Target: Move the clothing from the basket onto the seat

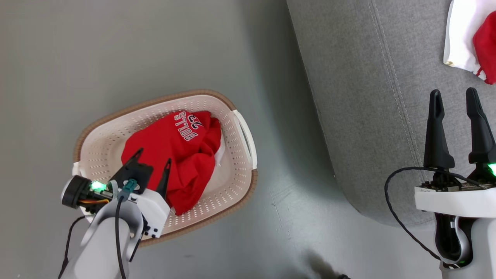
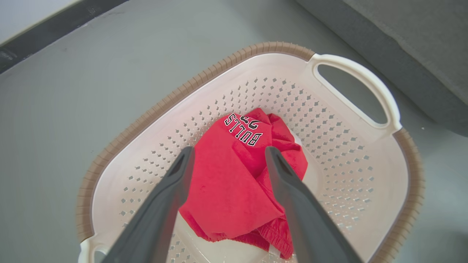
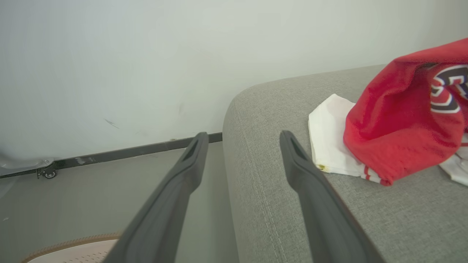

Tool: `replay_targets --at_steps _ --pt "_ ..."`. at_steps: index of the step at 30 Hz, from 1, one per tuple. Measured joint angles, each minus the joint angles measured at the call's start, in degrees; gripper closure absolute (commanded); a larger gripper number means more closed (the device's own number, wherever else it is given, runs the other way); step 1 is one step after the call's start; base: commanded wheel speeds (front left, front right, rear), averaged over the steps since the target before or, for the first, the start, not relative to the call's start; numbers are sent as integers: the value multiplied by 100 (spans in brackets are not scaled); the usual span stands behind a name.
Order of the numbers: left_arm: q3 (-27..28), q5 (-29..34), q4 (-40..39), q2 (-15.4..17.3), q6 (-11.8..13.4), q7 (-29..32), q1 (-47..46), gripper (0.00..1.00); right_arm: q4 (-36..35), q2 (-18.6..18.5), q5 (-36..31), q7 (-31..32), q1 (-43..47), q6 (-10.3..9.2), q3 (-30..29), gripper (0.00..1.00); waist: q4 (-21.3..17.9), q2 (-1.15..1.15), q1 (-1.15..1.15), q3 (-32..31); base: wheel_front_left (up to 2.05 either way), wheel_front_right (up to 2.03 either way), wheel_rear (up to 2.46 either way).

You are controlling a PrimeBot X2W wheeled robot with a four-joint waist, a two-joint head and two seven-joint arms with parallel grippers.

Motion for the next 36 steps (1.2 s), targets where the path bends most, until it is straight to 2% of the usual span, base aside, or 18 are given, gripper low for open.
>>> replay_targets --at_steps 7,20,36 --pt "2 59 237 64 11 52 -221 0 103 0 89 -91 -226 0 54 0 -141 0 0 242 0 0 0" --pt "54 144 631 209 207 100 -534 0 388 2 326 -242 -489 0 188 0 -436 0 0 626 0 0 0" --pt "93 187 984 364 330 176 -845 0 637 5 513 -382 -701 0 426 0 -819 0 0 973 0 0 0"
